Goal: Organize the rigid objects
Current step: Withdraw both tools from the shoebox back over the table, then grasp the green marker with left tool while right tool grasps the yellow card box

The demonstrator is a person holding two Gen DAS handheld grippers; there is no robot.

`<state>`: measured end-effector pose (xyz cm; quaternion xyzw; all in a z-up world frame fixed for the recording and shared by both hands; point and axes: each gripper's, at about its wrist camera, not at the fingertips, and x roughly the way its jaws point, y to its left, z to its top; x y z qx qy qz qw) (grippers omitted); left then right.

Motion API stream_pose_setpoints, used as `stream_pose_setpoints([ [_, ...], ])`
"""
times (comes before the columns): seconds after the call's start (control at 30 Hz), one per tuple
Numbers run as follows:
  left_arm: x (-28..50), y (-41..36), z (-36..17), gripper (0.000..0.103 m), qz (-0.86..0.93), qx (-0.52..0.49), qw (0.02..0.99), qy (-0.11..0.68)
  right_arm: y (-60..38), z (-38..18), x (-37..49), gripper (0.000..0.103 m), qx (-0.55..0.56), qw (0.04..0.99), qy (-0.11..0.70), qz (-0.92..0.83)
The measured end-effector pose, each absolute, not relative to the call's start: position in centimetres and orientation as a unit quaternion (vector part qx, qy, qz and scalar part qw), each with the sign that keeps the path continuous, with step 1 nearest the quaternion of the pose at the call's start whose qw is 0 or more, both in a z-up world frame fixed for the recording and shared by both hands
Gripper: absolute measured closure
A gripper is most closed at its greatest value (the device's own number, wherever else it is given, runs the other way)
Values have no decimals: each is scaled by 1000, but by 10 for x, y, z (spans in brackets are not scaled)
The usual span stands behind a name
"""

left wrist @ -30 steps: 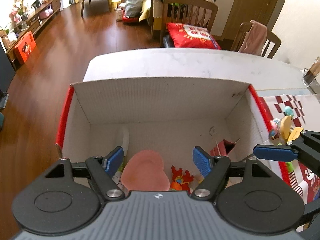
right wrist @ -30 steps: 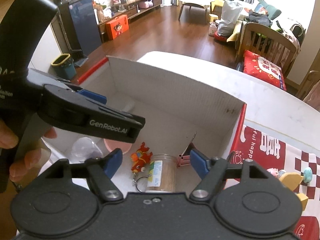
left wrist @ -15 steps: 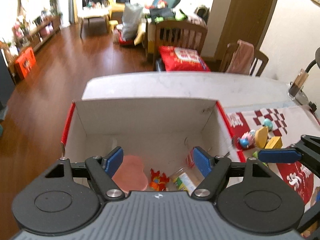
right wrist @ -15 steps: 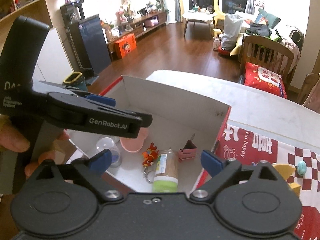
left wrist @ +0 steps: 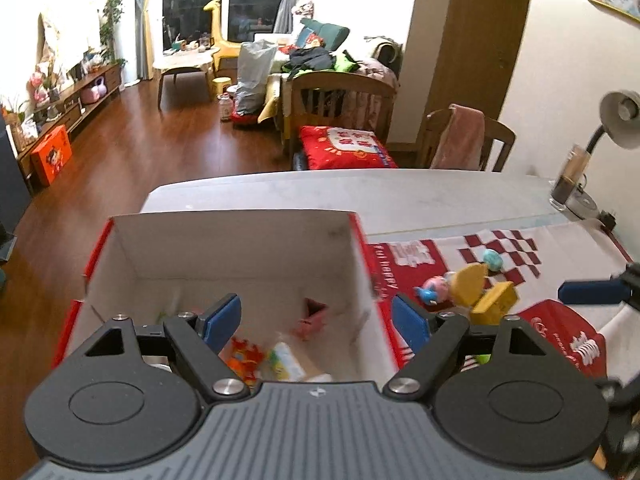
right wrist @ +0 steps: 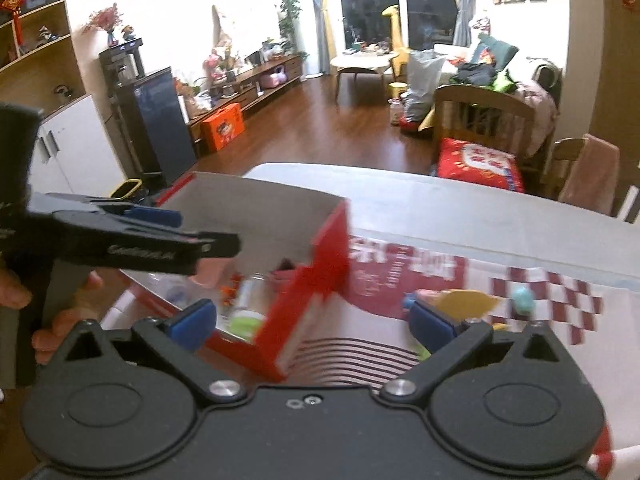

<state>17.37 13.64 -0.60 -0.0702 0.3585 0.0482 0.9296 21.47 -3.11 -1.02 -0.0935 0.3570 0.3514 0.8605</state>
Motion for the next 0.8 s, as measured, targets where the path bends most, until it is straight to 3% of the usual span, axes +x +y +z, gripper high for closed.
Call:
stream_pose_setpoints([
  [0.33,176,51,-19,20,17,-51,938,341,-100,-24,249,0,-89,874,369,304],
  [0.8,202,-23,-76,20,31,-64,927,368,-131,-64,304,0,-94,860,404,297],
])
